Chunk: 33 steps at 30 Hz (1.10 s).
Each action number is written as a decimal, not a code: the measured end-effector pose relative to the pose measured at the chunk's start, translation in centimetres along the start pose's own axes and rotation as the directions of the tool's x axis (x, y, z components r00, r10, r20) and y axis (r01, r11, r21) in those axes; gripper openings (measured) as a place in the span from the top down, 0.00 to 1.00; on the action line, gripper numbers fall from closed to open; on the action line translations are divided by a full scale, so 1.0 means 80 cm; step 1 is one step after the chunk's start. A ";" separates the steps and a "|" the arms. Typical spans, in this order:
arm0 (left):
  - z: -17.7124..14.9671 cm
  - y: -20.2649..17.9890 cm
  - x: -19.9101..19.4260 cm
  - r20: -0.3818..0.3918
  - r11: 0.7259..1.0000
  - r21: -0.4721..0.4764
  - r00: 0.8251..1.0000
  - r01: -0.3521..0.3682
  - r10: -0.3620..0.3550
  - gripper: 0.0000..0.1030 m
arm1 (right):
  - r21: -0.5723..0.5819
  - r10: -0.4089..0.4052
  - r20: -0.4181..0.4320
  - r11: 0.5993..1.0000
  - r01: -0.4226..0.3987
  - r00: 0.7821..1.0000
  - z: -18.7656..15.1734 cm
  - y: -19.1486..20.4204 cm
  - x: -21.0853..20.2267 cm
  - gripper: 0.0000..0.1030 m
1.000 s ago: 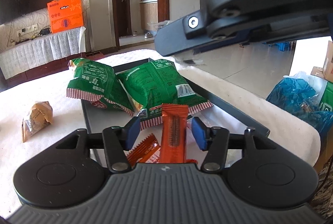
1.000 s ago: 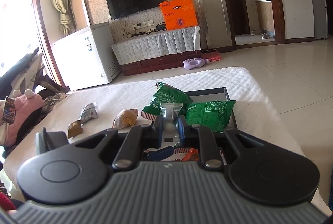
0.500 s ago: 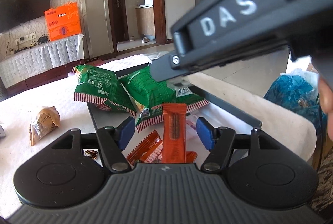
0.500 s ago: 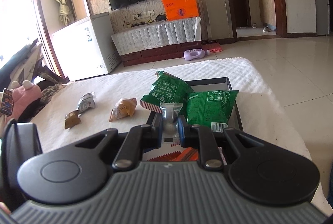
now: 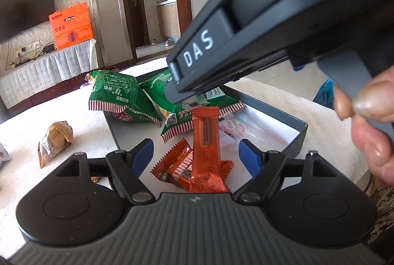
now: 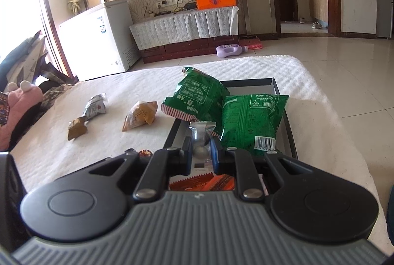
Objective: Organize snacks
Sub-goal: 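Open the right gripper over the box to drop the lollipop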
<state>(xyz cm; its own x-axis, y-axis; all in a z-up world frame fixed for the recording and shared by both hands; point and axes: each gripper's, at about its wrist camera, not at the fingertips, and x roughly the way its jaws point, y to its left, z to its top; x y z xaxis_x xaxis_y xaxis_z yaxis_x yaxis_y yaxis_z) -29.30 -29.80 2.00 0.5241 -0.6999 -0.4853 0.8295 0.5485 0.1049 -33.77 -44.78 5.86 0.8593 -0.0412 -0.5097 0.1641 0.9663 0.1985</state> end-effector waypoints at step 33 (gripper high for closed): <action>-0.007 0.001 -0.008 0.007 1.000 0.001 1.000 -0.016 0.016 0.19 | 0.034 -0.035 -0.048 0.999 0.037 0.998 -0.005 -0.008 0.020 0.80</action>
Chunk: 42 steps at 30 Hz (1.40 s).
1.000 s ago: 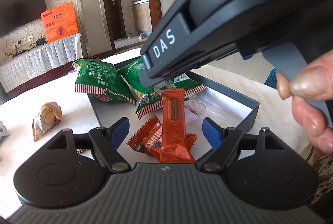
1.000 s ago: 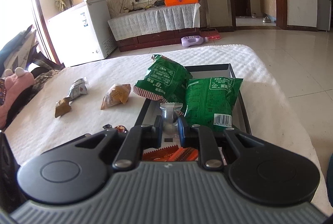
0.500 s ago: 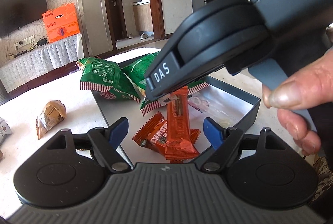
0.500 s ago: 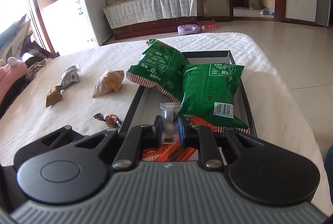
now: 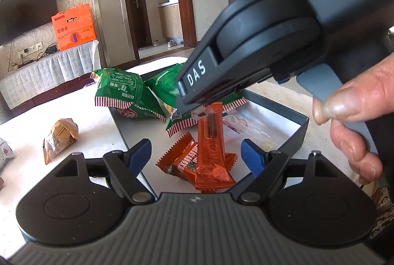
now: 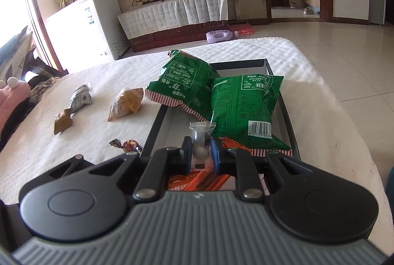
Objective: Organize snacks
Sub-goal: 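Open the right gripper over the box to drop the lollipop, then move both grippers back toward the loose snacks on the table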
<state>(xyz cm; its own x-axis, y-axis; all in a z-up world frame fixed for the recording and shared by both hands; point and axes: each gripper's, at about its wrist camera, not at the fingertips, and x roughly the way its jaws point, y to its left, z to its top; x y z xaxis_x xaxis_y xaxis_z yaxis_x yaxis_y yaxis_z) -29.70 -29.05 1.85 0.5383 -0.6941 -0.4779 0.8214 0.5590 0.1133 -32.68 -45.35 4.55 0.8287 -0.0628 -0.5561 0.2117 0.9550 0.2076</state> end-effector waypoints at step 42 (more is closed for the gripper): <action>0.000 0.027 -0.034 0.037 0.999 -0.022 0.999 -0.034 0.035 0.16 | 0.138 0.048 0.200 0.988 -0.076 0.979 0.003 0.009 -0.045 0.35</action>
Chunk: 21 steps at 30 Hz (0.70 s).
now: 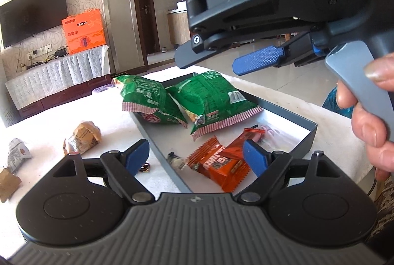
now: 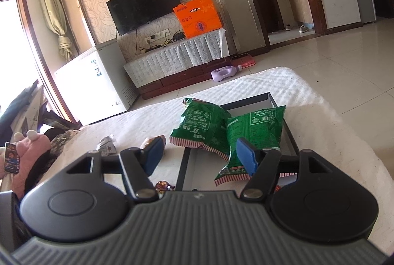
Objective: Organize snacks
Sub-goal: 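Move both grippers back toward the loose snacks on the table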
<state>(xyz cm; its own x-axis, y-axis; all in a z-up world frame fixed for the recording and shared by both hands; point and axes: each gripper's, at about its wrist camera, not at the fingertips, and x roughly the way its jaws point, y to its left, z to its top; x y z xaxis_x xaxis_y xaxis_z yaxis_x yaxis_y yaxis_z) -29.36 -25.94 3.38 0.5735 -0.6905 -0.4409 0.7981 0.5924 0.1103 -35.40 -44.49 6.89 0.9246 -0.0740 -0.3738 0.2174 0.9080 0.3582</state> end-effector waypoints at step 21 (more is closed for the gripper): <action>-0.009 0.080 -0.031 -0.023 0.982 -0.082 0.985 -0.170 0.168 0.15 | -0.067 0.078 -0.045 0.995 -0.080 0.996 -0.011 0.056 0.031 0.35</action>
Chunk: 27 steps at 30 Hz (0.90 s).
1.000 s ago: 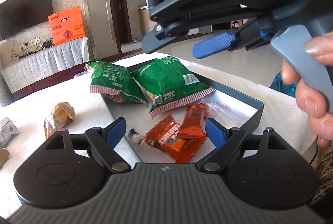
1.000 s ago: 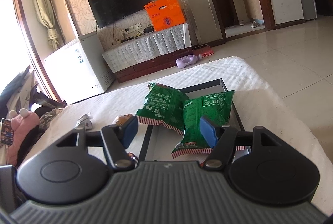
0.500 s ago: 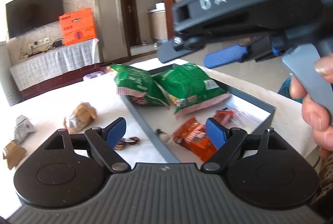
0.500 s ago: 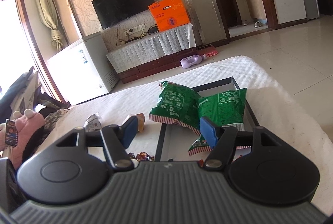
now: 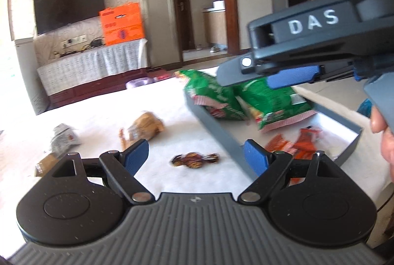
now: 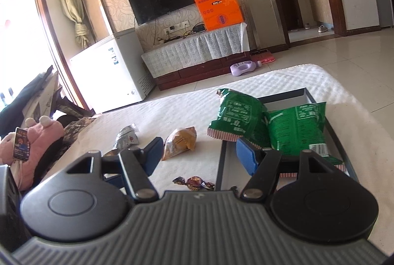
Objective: Organize snacks
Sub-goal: 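Move both grippers back toward the loose snacks on the table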
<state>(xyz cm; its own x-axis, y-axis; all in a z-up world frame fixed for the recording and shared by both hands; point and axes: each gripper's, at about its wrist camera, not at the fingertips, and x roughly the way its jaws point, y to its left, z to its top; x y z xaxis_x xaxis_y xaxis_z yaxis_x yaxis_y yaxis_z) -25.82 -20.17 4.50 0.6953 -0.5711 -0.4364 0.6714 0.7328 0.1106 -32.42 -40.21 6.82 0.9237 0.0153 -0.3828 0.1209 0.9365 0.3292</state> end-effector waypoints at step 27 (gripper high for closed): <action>0.006 0.188 0.007 -0.054 0.971 -0.075 0.973 -0.229 0.225 0.13 | -0.249 0.019 -0.187 0.966 -0.066 0.982 -0.023 0.059 0.056 0.35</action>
<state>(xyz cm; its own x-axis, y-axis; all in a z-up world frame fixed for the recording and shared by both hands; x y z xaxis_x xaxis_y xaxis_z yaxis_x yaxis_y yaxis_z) -15.18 -9.65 6.31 0.8137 -0.3707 -0.4478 0.4732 0.8698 0.1397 -28.37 -35.08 5.09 0.8415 0.0979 -0.5313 -0.0343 0.9911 0.1283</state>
